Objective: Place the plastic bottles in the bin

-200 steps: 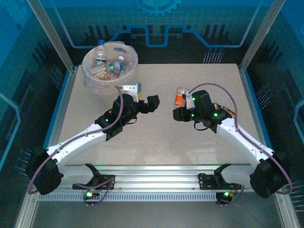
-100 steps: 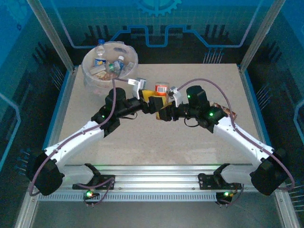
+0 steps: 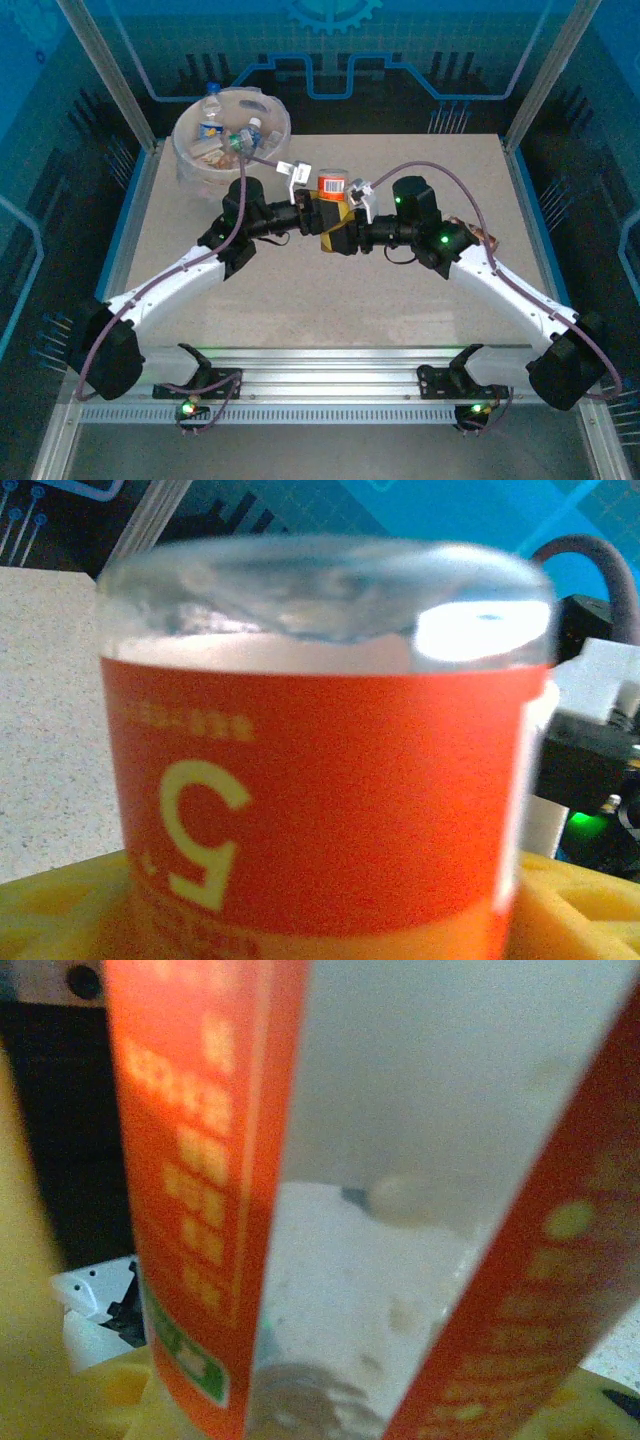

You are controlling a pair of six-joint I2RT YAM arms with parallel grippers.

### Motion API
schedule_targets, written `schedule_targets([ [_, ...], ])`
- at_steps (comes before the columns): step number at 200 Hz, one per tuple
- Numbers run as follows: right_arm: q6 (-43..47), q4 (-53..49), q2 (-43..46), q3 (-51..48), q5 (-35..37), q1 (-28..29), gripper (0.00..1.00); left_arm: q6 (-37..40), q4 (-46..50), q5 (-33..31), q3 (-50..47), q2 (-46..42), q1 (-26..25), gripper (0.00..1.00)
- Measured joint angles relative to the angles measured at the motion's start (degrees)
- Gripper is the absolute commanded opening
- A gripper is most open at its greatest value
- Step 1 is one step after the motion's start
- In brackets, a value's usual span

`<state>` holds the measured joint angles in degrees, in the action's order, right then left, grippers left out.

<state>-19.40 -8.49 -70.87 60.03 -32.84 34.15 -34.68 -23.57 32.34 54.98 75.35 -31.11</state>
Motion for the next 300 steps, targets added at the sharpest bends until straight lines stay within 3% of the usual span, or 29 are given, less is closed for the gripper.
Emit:
schedule_targets([
  [19, 0.0, -0.1, -0.1, 0.3, 0.1, 0.1, 0.43, -1.1, -0.8, 0.9, 0.1, 0.5, 0.2, 0.55],
  [35, 0.1, -0.4, -0.2, 0.6, 0.5, 0.3, 0.55, -1.4, -1.0, 1.2, 0.1, 0.5, 0.6, 0.47],
  [64, 1.4, -1.8, -0.1, 1.4, 2.9, 0.4, 1.00, -1.2, -0.4, 1.3, 0.5, 0.4, 1.5, 0.42],
  [110, 3.2, -6.8, 1.7, 3.2, 8.7, 0.5, 1.00, 6.8, 12.3, -4.2, 7.5, -1.0, 4.1, 0.38],
  [169, 3.8, -10.8, 9.0, 4.3, 21.3, 0.5, 1.00, 25.2, 33.6, -19.5, 29.7, -1.0, 10.1, 0.38],
  [236, 1.8, -17.1, 10.4, 5.1, 38.4, 0.4, 1.00, 37.6, 50.1, -28.8, 53.5, 14.9, 22.3, 0.38],
  [300, -1.7, -20.9, 10.4, 5.1, 47.3, -0.8, 1.00, 45.8, 62.1, -35.2, 65.6, 27.9, 25.6, 0.42],
])
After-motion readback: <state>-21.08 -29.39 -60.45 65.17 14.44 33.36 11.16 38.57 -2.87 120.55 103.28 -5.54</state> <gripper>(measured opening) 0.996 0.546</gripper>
